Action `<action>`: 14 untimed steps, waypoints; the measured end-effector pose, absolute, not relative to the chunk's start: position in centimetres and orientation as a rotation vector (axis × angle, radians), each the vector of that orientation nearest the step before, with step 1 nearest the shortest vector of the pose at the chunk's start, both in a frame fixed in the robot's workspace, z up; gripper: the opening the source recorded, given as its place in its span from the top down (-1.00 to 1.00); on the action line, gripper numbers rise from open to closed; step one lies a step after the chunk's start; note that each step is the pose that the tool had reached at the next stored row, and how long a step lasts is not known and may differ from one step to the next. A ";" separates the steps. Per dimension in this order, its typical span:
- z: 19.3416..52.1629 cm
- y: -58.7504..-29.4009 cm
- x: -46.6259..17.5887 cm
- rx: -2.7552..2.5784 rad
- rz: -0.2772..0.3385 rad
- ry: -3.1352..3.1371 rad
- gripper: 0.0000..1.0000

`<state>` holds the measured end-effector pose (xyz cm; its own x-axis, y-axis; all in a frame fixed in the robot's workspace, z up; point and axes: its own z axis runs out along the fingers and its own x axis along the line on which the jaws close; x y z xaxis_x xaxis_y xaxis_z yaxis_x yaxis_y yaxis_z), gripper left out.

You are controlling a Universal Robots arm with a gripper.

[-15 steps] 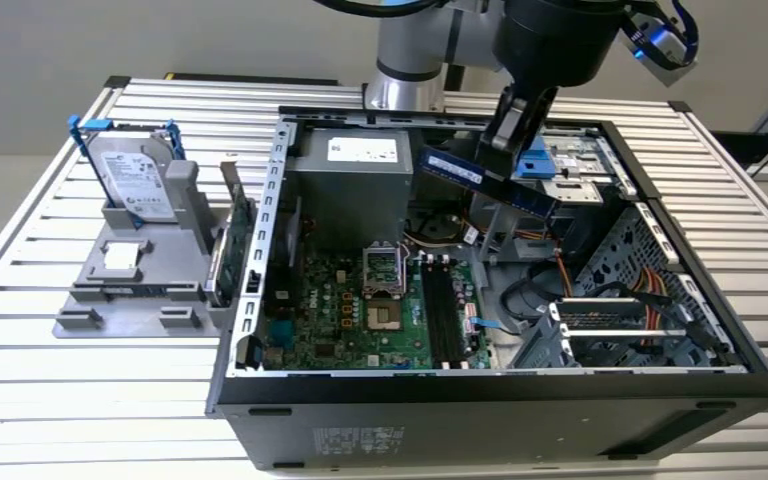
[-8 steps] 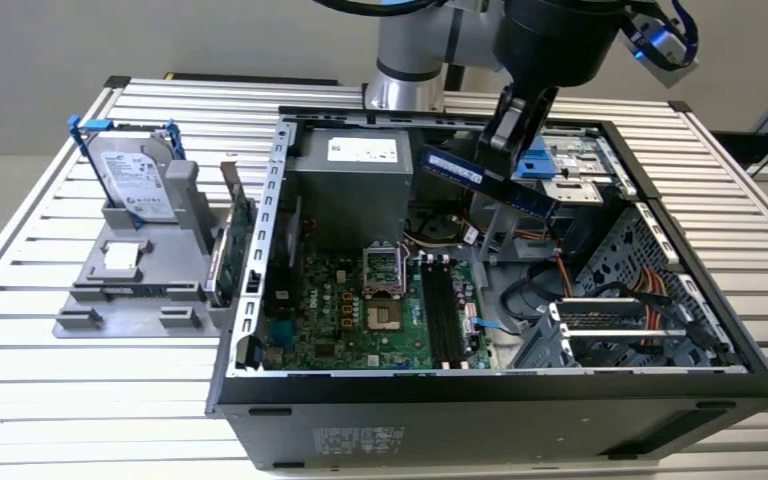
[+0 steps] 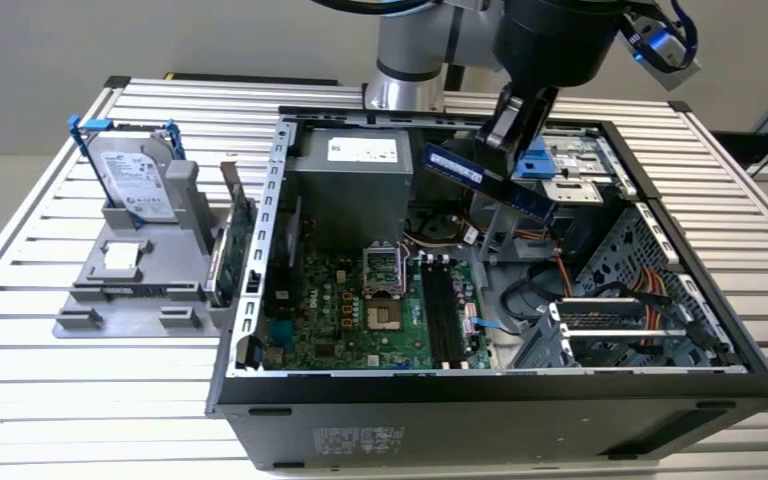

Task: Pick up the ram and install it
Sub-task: 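Insert the ram into the slot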

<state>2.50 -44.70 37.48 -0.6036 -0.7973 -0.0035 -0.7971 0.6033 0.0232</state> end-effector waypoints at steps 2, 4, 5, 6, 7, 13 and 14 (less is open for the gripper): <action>37.5 -44.7 2.5 1.372 -0.035 -2.818 1.00; 37.5 -44.7 2.5 1.352 -0.035 -2.828 1.00; 37.5 -44.7 2.5 1.342 -0.035 -2.833 1.00; 37.5 -44.7 2.5 1.332 -0.035 -2.838 1.00; 37.5 -44.7 2.5 1.322 -0.035 -2.842 1.00; 37.5 -44.7 2.5 1.267 -0.035 -2.868 1.00; 37.5 -44.7 2.5 1.258 -0.036 -2.872 1.00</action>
